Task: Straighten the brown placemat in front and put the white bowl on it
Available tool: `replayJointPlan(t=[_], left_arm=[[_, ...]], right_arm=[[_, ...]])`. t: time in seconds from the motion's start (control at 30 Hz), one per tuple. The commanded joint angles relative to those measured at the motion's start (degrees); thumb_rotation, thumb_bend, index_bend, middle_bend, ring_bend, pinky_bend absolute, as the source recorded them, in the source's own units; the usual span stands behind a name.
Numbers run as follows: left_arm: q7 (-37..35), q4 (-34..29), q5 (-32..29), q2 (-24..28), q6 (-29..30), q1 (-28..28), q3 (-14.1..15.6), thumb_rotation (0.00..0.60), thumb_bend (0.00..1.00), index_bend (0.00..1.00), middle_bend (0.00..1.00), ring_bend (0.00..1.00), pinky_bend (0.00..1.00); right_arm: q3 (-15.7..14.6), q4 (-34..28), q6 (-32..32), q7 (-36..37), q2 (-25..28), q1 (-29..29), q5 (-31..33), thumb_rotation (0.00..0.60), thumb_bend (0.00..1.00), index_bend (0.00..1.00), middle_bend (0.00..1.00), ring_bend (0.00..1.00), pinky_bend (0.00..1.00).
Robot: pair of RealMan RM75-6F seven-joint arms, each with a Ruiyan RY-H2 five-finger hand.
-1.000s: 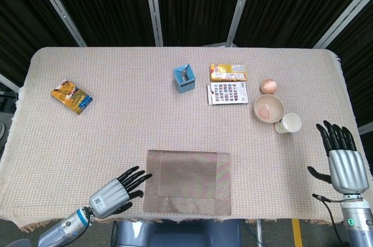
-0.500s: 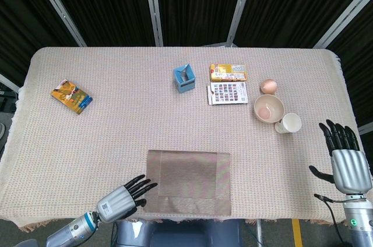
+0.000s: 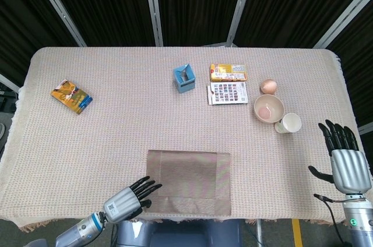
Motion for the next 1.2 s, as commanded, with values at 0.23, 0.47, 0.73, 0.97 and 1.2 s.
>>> replayJointPlan(t=[0.23, 0.47, 0.73, 0.97, 1.2], left_arm=[[-1.4, 2.2, -0.9, -1.5, 0.7, -0.5, 0.4, 0.6, 0.41, 0.45, 0.0, 0.0, 0.0], [-1.9, 3.0, -1.1, -2.2, 1.3, -0.6, 1.0, 0.6, 0.41, 0.45, 0.0, 0.0, 0.0], [-1.6, 3.2, -1.5, -3.0, 1.1, -1.0, 1.3, 0.6, 0.41, 0.45, 0.0, 0.0, 0.0], [-1.4, 2.9, -2.0, -3.3, 1.4, -1.5, 1.2, 0.6, 0.41, 0.46, 0.0, 0.0, 0.0], [-0.8, 1.9, -2.4, -3.3, 1.1, -2.2, 0.9, 0.6, 0.41, 0.46, 0.0, 0.0, 0.0]], right_arm=[[0.0, 0.0, -0.1, -0.1, 0.0, 0.0, -0.1, 0.6, 0.0, 0.0, 0.0, 0.0, 0.0], [0.1, 0.0, -0.2, 0.0, 0.0, -0.1, -0.2, 0.6, 0.0, 0.0, 0.0, 0.0, 0.0], [0.1, 0.0, -0.1, 0.1, 0.1, -0.1, -0.4, 0.6, 0.0, 0.0, 0.0, 0.0, 0.0], [0.2, 0.1, -0.2, 0.1, 0.0, -0.1, -0.4, 0.6, 0.0, 0.0, 0.0, 0.0, 0.0], [0.2, 0.1, -0.3, 0.0, 0.1, -0.2, -0.4, 0.6, 0.0, 0.0, 0.0, 0.0, 0.0]])
